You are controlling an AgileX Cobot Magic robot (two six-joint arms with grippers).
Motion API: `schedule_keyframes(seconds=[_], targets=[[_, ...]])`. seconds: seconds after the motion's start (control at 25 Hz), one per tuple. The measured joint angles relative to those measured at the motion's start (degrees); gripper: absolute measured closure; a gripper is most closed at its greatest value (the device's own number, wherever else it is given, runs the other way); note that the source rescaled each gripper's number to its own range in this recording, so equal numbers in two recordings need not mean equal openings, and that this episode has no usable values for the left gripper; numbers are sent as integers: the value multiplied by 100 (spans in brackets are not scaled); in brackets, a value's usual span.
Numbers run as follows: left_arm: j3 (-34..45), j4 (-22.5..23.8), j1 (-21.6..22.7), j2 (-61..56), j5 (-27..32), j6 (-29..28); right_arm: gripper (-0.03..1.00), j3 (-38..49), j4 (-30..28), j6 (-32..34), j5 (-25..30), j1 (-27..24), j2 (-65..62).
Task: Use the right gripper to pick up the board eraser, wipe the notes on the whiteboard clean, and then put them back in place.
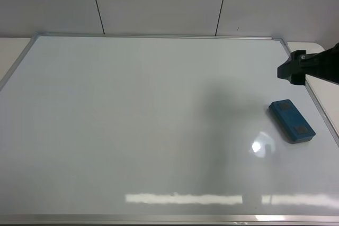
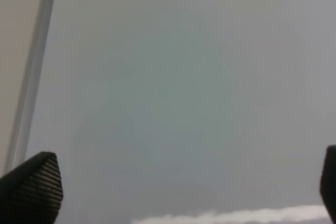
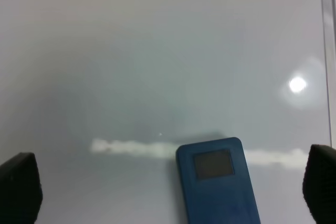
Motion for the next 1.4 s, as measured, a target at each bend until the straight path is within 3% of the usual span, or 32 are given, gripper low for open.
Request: schedule_keyframes(seconds=[0.36, 0.76, 1.12, 1.4], targets=[[0, 0, 0, 0, 0, 0, -3, 0, 930, -202, 733, 8, -2285], [0, 0, 0, 0, 0, 0, -3, 0, 1096, -208, 1526, 8, -4277], [0, 0, 0, 0, 0, 0, -3, 0, 613, -208, 2821, 8, -4663], [0, 0, 0, 0, 0, 0, -3, 0, -28, -124, 3246, 8, -5372]])
